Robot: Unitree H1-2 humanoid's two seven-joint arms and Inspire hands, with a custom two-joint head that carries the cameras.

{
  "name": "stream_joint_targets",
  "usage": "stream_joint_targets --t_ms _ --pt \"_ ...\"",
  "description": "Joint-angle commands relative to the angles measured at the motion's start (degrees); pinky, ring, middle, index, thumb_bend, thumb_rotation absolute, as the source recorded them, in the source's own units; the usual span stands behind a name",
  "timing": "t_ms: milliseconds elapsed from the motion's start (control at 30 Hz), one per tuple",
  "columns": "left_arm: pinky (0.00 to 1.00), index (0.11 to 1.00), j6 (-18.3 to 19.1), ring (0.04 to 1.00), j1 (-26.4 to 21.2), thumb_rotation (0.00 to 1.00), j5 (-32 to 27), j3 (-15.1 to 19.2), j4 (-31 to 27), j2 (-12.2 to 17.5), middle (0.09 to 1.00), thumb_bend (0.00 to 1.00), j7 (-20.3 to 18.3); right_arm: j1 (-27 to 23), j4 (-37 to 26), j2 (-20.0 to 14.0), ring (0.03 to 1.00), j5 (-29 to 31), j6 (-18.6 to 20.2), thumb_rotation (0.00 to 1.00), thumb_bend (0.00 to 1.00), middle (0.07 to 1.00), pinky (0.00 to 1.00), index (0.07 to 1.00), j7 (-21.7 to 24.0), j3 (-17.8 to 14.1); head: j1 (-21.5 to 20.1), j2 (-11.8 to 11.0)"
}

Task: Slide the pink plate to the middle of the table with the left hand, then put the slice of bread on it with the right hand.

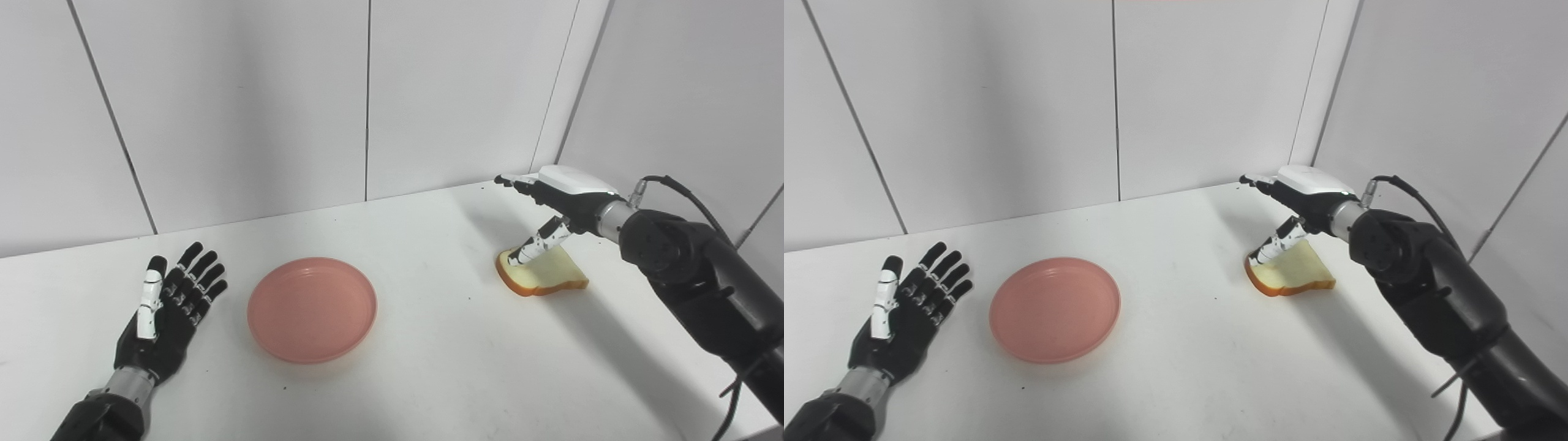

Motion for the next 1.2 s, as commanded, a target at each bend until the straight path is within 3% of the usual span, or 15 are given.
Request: stream_joint_targets --t_ms 0,233,467,533,667,833,967,1167 --pt "0.95 0.938 3.5 0.947 3.7 0.94 1.4 -0.1 4.4 1.1 0.947 0.73 1.2 -2.3 -0.8 -2.9 0.944 -0.6 1.0 0.28 1.0 0.979 0.83 0.983 0.6 -0.4 0.0 0.1" --pt "0.93 0.935 3.6 0.941 3.8 0.95 1.1 0.1 4.6 1.5 0.943 0.7 0.5 -2.4 1.3 -2.6 0.941 -1.9 1.4 0.24 1.0 0.982 0.83 0.991 2.0 1.3 -0.5 0.3" --pt "0.94 0.933 3.7 0.943 3.9 0.95 0.8 0.0 4.4 2.0 0.943 0.72 0.4 -3.5 3.6 -2.7 0.933 -5.1 0.7 0.28 1.0 0.982 0.82 0.998 3.0 4.3 -0.6 0.6" --pt "0.95 0.935 3.7 0.945 4.0 0.95 0.7 -0.1 4.3 2.2 0.945 0.72 0.0 -3.6 4.4 -2.7 0.954 -6.3 0.6 0.24 1.0 0.997 0.86 1.0 3.0 5.1 -0.6 0.7" --pt "0.95 0.936 4.0 0.944 4.3 0.96 0.6 -0.2 3.9 2.4 0.946 0.71 -0.3 -3.8 6.3 -2.7 0.949 -8.1 -1.8 0.25 1.0 1.0 0.84 1.0 1.8 6.2 -0.5 1.0" --pt "0.95 0.937 4.4 0.947 4.5 0.95 0.4 -0.1 3.5 2.5 0.947 0.71 -0.4 -4.5 8.7 -2.4 0.995 -12.7 -4.5 0.25 1.0 1.0 0.91 1.0 -0.2 8.3 -0.5 1.3" --pt "0.96 0.943 4.2 0.954 4.7 0.96 0.6 -0.4 3.4 2.7 0.951 0.72 -0.6 -5.5 9.9 -2.9 1.0 -14.8 -7.5 0.33 1.0 1.0 0.99 1.0 0.0 9.7 -0.4 1.4" --pt "0.96 0.947 4.6 0.958 5.0 0.96 0.6 -0.5 2.6 2.8 0.956 0.71 -0.4 -7.1 12.1 -3.2 1.0 -19.3 -12.1 0.34 1.0 1.0 1.0 1.0 -0.9 11.6 -0.3 1.7"
